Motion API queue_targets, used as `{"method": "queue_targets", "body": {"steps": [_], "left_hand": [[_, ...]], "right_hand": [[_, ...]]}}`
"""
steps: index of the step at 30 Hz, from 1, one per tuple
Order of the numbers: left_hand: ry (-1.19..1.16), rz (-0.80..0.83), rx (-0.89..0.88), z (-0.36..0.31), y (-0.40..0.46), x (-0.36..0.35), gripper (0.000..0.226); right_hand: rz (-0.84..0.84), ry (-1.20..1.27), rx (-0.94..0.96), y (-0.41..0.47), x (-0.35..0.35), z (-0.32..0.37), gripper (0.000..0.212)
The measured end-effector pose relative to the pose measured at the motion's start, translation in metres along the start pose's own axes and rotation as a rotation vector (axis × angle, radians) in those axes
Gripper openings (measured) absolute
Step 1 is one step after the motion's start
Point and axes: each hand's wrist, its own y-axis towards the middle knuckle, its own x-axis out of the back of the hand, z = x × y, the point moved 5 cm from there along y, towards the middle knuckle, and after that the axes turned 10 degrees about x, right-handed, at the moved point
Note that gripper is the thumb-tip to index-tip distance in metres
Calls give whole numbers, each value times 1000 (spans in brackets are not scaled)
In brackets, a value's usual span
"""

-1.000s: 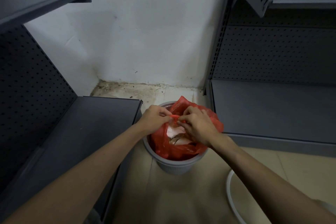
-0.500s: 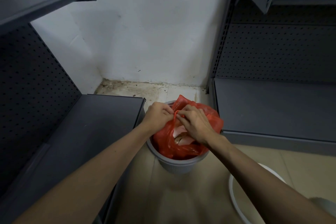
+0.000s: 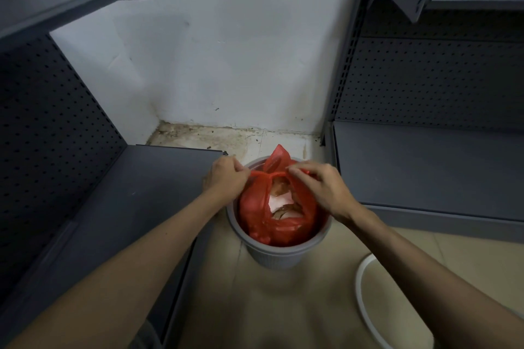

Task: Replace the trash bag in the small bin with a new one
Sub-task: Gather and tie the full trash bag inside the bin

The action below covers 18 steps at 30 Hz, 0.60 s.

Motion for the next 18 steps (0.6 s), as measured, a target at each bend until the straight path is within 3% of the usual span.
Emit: {"method": "queue_targets", "body": {"steps": [4, 11, 18], "left_hand": [[176, -110, -7, 13, 0, 19, 28], [319, -137, -97, 25, 0, 26, 45], [448, -106, -12, 55, -1, 27, 40]], "right_hand": [[-20, -343, -103, -9, 8, -20, 32], [41, -631, -177, -14, 6, -29, 39], [154, -681, -242, -32, 15, -53, 34]]}}
